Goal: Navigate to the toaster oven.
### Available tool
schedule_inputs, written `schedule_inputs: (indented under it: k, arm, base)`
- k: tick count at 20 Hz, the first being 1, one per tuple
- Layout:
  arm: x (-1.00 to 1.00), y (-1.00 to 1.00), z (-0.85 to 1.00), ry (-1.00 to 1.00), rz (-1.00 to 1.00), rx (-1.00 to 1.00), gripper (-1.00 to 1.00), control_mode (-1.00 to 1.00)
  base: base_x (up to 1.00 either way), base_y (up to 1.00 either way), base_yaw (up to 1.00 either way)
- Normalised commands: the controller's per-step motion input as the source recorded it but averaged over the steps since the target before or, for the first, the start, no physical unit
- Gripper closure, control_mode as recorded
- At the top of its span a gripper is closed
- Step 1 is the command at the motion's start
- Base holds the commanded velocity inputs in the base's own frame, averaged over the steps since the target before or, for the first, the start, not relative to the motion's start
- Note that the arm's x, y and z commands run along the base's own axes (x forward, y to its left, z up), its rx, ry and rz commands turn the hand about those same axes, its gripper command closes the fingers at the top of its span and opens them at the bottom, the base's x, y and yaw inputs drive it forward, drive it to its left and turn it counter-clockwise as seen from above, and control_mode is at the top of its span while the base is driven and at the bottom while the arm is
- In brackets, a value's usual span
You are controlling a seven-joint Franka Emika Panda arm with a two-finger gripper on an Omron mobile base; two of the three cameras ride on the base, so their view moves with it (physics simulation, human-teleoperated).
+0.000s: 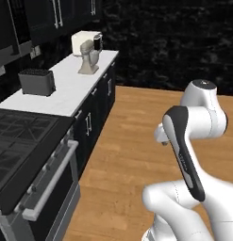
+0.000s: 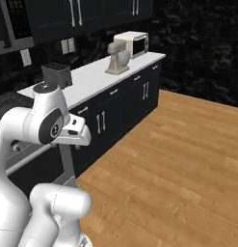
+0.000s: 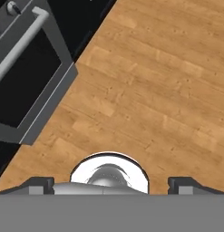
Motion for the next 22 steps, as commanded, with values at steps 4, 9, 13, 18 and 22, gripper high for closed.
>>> schedule_inputs:
  k: [4,9,13,18,22]
  arm:
    - [0.0,0.0,0.0,0.0,0.0,0.0,-1.0,1.0]
    - [0.0,0.0,0.0,0.0,0.0,0.0,-1.0,1.0]
    - [0.0,0.0,0.0,0.0,0.0,0.0,-1.0,1.0]
    - [0.0,0.0,0.0,0.0,0.0,0.0,-1.0,1.0]
    - [0.0,0.0,0.0,0.0,0.0,0.0,-1.0,1.0]
  base:
    - [1.0,-0.27,-0.13]
    - [1.0,-0.15,-0.03]
    - [1.0,-0.04,0.09]
    - [1.0,-0.14,0.29]
    - [1.0,-0.37,0.39]
